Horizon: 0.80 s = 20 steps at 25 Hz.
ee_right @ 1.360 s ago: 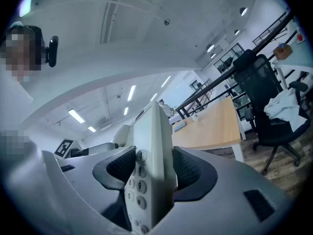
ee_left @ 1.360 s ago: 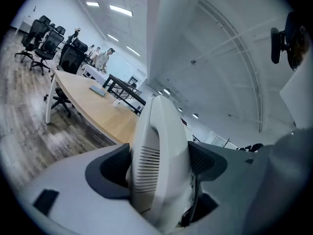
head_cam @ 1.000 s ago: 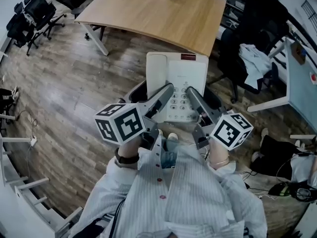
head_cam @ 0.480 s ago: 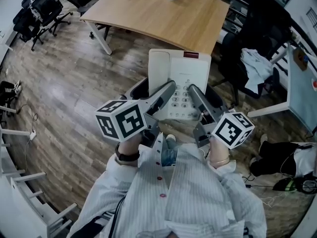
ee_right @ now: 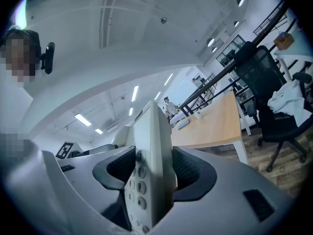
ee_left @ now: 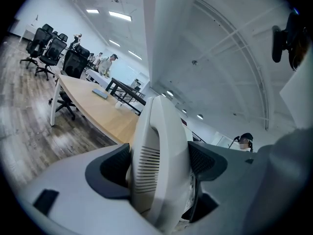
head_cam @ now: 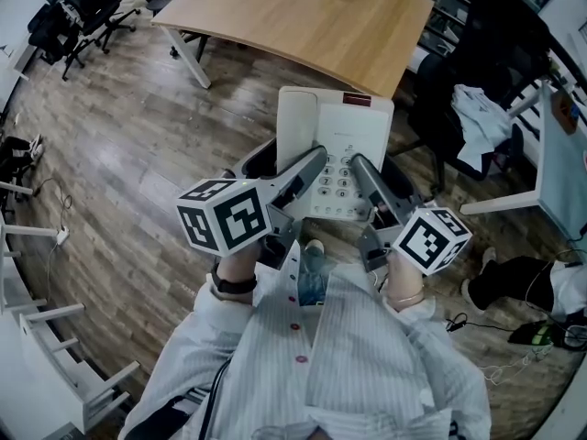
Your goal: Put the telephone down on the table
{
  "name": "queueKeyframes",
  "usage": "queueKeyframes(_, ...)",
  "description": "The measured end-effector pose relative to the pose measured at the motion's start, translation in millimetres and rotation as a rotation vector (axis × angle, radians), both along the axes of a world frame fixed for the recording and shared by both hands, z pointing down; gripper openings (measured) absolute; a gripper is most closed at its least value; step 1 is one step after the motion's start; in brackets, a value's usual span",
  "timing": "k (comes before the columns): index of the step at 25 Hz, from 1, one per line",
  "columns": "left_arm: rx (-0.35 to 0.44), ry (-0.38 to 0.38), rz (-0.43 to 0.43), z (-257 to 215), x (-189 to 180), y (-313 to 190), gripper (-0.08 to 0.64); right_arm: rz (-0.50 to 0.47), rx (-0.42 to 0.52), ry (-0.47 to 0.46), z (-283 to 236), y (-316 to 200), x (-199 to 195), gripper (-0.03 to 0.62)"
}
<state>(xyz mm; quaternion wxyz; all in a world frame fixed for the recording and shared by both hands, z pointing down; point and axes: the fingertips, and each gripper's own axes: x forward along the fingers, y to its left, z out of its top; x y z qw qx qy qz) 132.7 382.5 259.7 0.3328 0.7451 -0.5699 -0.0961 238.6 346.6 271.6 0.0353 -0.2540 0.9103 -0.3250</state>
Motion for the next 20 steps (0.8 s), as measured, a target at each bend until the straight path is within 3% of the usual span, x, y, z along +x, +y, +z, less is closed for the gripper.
queueKeyframes(9, -0.013, 0.015, -0.005, 13, -25, -29, 0.374, -0.009, -0.019, 0.011, 11, -29, -25, 0.247)
queueKeyframes(20, -0.037, 0.03, 0.02, 18, -101, -105, 0.374, 0.013, -0.05, 0.023, 16, -103, -100, 0.247)
